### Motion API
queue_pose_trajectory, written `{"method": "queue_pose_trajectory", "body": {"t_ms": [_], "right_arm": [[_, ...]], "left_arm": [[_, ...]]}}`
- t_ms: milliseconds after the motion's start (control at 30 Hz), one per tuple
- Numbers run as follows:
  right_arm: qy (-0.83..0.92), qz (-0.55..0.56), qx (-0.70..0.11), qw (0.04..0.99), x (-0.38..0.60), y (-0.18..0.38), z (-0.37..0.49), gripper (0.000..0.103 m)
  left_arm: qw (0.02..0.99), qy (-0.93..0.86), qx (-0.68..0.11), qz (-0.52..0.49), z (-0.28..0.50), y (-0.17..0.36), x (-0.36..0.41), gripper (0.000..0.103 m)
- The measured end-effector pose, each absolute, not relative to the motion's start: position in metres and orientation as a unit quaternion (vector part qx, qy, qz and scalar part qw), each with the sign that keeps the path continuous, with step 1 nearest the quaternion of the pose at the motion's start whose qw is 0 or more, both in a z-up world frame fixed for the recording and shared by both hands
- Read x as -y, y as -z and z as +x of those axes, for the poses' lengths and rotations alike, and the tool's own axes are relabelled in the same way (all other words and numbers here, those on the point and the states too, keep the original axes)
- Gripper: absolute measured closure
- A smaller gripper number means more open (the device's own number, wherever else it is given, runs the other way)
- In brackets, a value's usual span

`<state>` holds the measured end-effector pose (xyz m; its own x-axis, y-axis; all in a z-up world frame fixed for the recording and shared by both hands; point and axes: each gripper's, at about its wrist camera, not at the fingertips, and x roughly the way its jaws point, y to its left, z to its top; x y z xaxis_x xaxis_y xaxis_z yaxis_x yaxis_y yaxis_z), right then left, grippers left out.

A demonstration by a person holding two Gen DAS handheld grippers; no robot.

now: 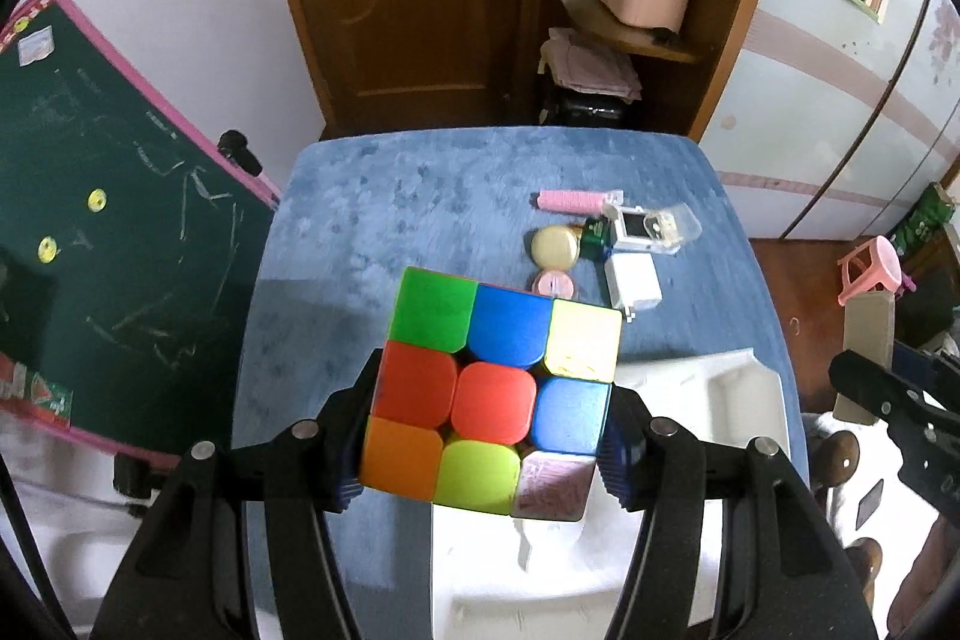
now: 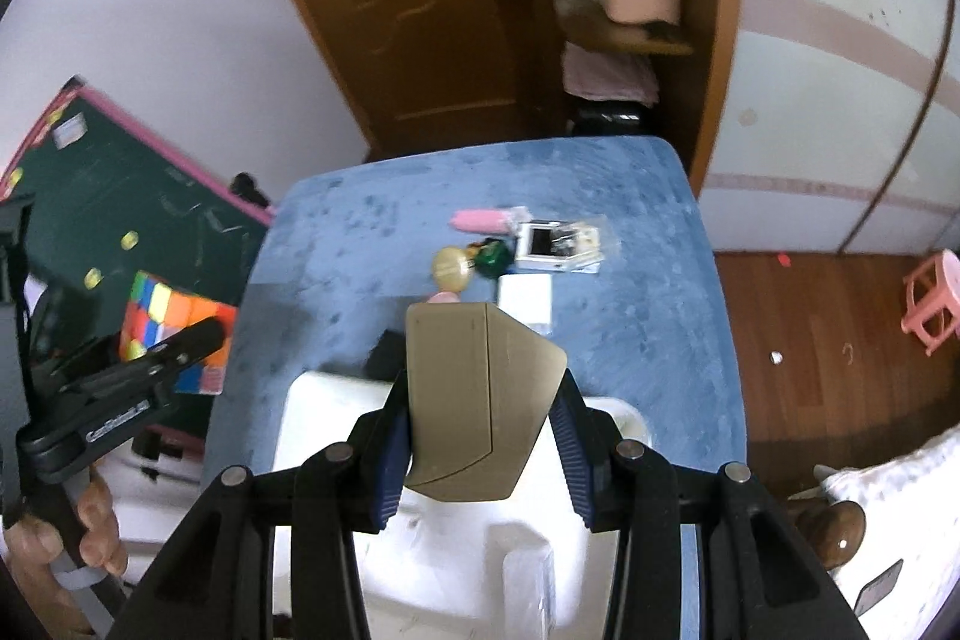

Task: Organize rigid objects
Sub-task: 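Place the cube and beige block into the tray and open both tools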

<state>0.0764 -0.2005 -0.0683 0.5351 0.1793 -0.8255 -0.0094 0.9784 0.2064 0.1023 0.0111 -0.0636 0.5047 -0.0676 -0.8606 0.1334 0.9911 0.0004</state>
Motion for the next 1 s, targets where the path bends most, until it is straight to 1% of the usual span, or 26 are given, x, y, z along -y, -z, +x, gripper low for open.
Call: {"method": "queue_pose_trajectory", "body": {"t_ms": [200,433,833,1000], "right_arm": [[-0.074,0.072,-0.472,0.875,0.182,0.071,0.04,0.059],[-0.075,0.066,-0.491,0.865,0.169,0.102,0.013,0.059],[-0.072,0.026,-0.552,0.83,0.143,0.189,0.001,0.059],[-0.074,0.005,-0.576,0.814,0.133,0.216,0.0,0.059]], "left_arm": [[0.859,0.054,-0.508,0.025,0.076,0.083,-0.014,0.04],[0.855,0.057,-0.514,0.035,0.045,0.113,-0.008,0.04],[0.835,0.067,-0.543,0.062,0.022,0.185,-0.001,0.04],[0.823,0.081,-0.559,0.065,0.013,0.209,0.0,0.04]]}}
